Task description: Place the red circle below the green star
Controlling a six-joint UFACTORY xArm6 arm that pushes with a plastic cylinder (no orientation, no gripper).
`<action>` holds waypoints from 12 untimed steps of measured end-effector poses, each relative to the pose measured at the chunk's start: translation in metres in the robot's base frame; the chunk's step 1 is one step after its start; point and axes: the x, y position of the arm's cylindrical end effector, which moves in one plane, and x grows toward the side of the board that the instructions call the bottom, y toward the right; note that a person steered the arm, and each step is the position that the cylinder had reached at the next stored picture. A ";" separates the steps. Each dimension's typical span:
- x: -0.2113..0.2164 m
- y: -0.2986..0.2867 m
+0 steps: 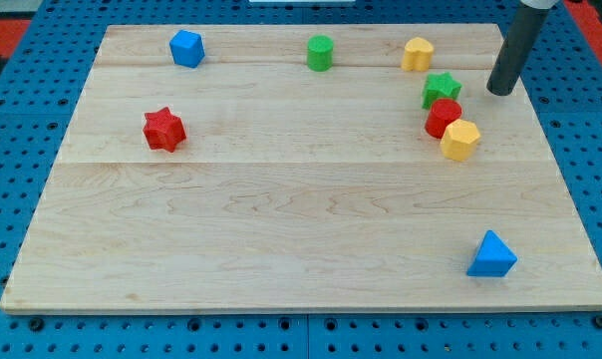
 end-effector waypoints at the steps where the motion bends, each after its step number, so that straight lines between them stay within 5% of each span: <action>1: 0.000 0.000; 9: -0.001 -0.028; 12: 0.060 -0.107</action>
